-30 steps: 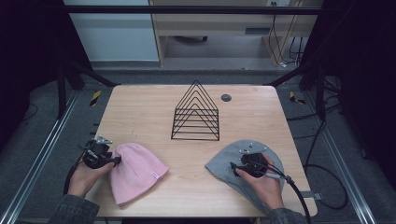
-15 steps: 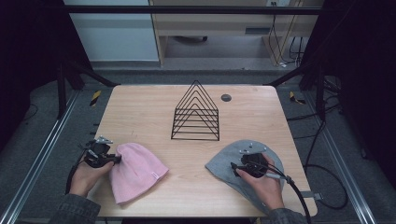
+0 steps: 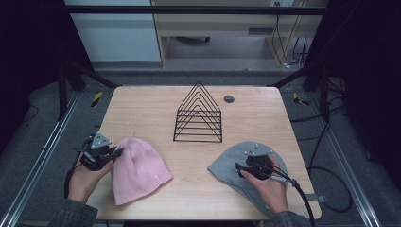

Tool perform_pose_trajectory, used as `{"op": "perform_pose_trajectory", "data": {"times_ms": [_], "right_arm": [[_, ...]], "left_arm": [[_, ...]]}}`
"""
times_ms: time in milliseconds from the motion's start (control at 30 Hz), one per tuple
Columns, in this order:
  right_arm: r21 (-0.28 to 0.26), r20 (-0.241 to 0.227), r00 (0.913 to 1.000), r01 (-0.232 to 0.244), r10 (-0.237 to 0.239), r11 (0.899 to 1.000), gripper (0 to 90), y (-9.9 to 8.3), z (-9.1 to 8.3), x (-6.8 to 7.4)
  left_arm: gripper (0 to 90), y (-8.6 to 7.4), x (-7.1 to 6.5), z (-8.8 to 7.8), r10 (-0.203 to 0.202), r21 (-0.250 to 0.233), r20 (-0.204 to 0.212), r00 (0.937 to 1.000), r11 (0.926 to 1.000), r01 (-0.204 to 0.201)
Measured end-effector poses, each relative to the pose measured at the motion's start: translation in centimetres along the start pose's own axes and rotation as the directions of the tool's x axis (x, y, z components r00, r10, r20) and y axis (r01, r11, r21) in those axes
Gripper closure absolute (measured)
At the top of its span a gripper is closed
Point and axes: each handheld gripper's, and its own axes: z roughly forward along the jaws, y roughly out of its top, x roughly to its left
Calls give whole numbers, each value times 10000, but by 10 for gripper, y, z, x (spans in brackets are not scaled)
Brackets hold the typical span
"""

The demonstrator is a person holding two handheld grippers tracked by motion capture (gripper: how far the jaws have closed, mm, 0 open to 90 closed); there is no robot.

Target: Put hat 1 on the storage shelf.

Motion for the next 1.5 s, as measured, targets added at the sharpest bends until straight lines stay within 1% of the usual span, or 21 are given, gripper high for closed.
{"op": "perform_pose_trajectory", "data": {"times_ms": [33, 100, 167, 267, 367, 400, 500, 600, 633, 700, 767, 800, 900, 967, 1067, 1133, 1200, 1267, 1333, 1400, 1500], "right_arm": [[-98, 65, 9999, 99, -98, 9999, 316, 1, -1, -1], [-351, 136, 9999, -32, 37, 9994, 317, 3, -5, -1], [-698, 232, 9997, -63, 80, 9975, 324, 8, -11, -2], [-1016, 261, 9995, 181, -155, 9947, 326, 17, -22, 0], [-1138, 58, 9992, 412, -408, 9926, 327, 24, -31, 3], [-1171, -35, 9993, 377, -384, 9924, 327, 27, -34, 5], [-1283, -267, 9965, 745, -786, 9889, 324, 37, -42, 13], [-1273, -690, 9903, 1108, -1202, 9857, 334, 50, -46, 23], [-1314, -765, 9878, 1246, -1354, 9835, 338, 55, -47, 26], [-1405, -1090, 9821, 1375, -1533, 9805, 353, 66, -49, 34], [-1507, -1373, 9756, 1503, -1712, 9771, 361, 76, -48, 44], [-1530, -1448, 9725, 1603, -1825, 9751, 368, 81, -46, 49], [-1606, -1626, 9630, 1890, -2149, 9688, 396, 93, -37, 64], [-1773, -1982, 9553, 1853, -2195, 9666, 418, 101, -31, 75], [-1939, -2178, 9456, 2007, -2416, 9603, 452, 111, -21, 90], [-2007, -2345, 9398, 2035, -2487, 9583, 464, 117, -15, 97], [-1997, -2588, 9331, 2012, -2497, 9590, 471, 123, -10, 101], [-1978, -2720, 9292, 2005, -2502, 9595, 458, 128, -5, 102], [-1980, -2948, 9260, 1820, -2356, 9632, 442, 131, -2, 100], [-1933, -3027, 9243, 1792, -2324, 9646, 429, 135, 1, 99], [-1850, -3296, 9183, 1648, -2192, 9688, 422, 139, 6, 97]], "left_arm": [[798, 4, -2, -4, 88, -187, 22, 10000, 9998, -88], [801, 15, -7, -12, 371, -394, 19, 9993, 9985, -370], [802, 25, -12, -20, 549, -748, 34, 9985, 9957, -544], [803, 42, -19, -31, 1003, -1081, 150, 9948, 9893, -981], [803, 58, -23, -39, 1313, -1279, 410, 9905, 9839, -1251], [804, 64, -24, -40, 1500, -1239, 359, 9880, 9817, -1445], [803, 79, -25, -42, 1911, -1207, 107, 9815, 9746, -1885], [803, 93, -25, -45, 2211, -1252, 40, 9753, 9677, -2188], [804, 97, -25, -47, 2199, -1364, 103, 9755, 9667, -2165], [803, 107, -24, -51, 2338, -1456, 112, 9722, 9623, -2297], [804, 117, -24, -55, 2439, -1623, 118, 9697, 9574, -2388], [803, 122, -24, -57, 2544, -1642, 159, 9670, 9546, -2485], [803, 136, -28, -64, 2659, -1955, 226, 9637, 9465, -2566], [804, 146, -30, -69, 2690, -2199, 282, 9627, 9412, -2565], [803, 160, -33, -75, 2777, -2528, 480, 9595, 9327, -2573], [803, 167, -37, -78, 2766, -2755, 765, 9579, 9292, -2463], [803, 173, -42, -79, 2874, -2831, 948, 9531, 9257, -2510], [803, 177, -48, -79, 2975, -2894, 1062, 9488, 9222, -2567], [803, 180, -53, -79, 3100, -2944, 1185, 9433, 9183, -2648], [803, 182, -58, -80, 3176, -3018, 1321, 9390, 9152, -2671], [803, 185, -63, -81, 3289, -3093, 1456, 9331, 9110, -2729]]}}
